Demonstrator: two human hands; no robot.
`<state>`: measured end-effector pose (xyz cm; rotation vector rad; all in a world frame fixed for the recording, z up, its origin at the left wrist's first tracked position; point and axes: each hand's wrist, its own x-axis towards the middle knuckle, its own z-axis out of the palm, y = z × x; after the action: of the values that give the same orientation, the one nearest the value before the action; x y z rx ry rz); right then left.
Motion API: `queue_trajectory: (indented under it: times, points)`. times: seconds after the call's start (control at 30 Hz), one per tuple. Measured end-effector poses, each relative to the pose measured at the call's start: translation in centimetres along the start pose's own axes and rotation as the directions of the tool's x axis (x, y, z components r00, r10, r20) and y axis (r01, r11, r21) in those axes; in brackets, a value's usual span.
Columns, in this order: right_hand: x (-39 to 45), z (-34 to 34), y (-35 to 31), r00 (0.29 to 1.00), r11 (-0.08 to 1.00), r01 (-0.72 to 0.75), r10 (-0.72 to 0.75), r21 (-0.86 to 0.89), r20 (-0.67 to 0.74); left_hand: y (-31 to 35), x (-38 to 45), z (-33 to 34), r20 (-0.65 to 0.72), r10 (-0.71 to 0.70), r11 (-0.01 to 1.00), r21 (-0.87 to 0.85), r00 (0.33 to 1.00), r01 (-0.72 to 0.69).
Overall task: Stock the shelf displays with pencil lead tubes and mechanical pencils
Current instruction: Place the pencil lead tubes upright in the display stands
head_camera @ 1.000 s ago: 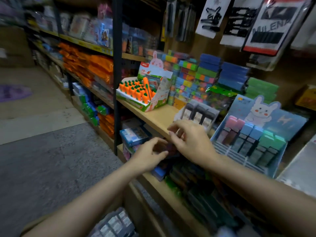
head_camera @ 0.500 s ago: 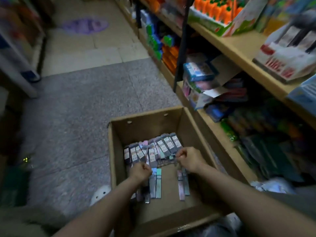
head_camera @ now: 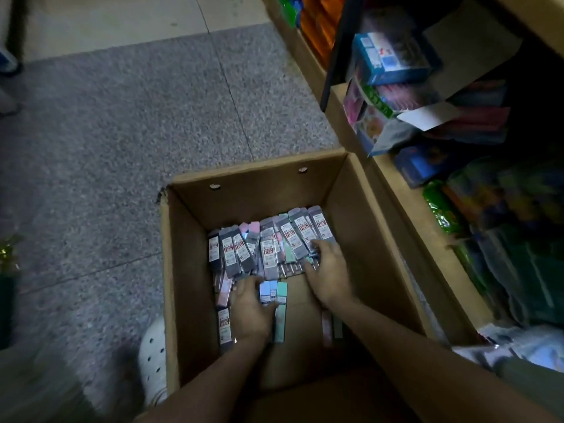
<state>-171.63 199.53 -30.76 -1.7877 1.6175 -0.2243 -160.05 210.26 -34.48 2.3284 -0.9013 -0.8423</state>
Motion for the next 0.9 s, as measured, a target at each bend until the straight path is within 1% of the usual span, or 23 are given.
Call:
queue_trajectory:
  times: [0.07, 0.13, 0.23, 0.33, 0.57, 0.6, 0.67, 0.7, 0.73, 0.8, 0.83, 0.9]
  points:
    - [1.4, 0.2, -0.6, 0.997, 0.992, 0.076, -0.075, -0.096, 0.014, -0.3, 0.1, 0.0, 0.025, 0.067, 0.994, 0.089, 0.997, -0.069]
    - [2.8, 0.6, -1.1, 0.995, 0.972, 0.1, -0.102, -0.213, 0.003, -0.5, 0.2, 0.0, 0.052, 0.091, 0.988, 0.124, 0.995, -0.097]
    - [4.4, 1.1, -1.2, 0.995, 0.936, 0.086, -0.096, -0.342, -0.012, -0.4, 0.8, 0.1, 0.071, 0.039, 0.995, 0.092, 0.997, -0.046]
    - [5.2, 1.4, -0.9, 0.996, 0.931, 0.075, -0.086, -0.357, -0.014, -0.3, 1.2, 0.4, 0.088, -0.02, 0.998, 0.055, 0.996, 0.015]
    - [5.5, 0.4, -1.0, 1.0, 0.965, -0.015, 0.016, -0.263, 0.001, 0.1, 1.4, 1.2, 0.12, 0.009, 0.989, 0.148, 0.993, -0.027]
    - [5.3, 0.2, -0.9, 1.0, 0.969, -0.013, 0.015, -0.245, 0.008, 0.2, 1.4, 1.3, 0.116, 0.015, 0.984, 0.175, 0.993, -0.035]
    - [4.9, -0.1, -0.8, 1.0, 0.978, -0.002, 0.007, -0.207, 0.027, 0.2, 1.3, 1.6, 0.117, 0.071, 0.959, 0.266, 0.991, -0.1]
    - [4.6, -0.2, -0.6, 0.999, 0.987, -0.014, 0.019, -0.16, 0.031, 0.2, 1.2, 1.7, 0.126, 0.109, 0.935, 0.323, 0.986, -0.144]
    - [4.3, -0.5, -0.6, 0.998, 0.996, -0.051, 0.054, -0.076, 0.032, 0.2, 1.2, 1.7, 0.136, 0.144, 0.907, 0.377, 0.98, -0.186]
    - [3.5, -1.1, -0.6, 0.988, 0.978, -0.155, 0.151, 0.138, 0.044, 0.4, 1.0, 1.8, 0.147, 0.201, 0.858, 0.452, 0.969, -0.246]
    - [3.1, -1.5, -0.6, 0.981, 0.956, -0.192, 0.185, 0.221, 0.054, 0.6, 0.9, 1.7, 0.151, 0.224, 0.846, 0.46, 0.963, -0.269]
    - [1.8, -2.5, -0.7, 0.981, 0.931, -0.196, 0.182, 0.307, 0.072, 1.3, 0.4, 1.5, 0.164, 0.256, 0.865, 0.401, 0.953, -0.301]
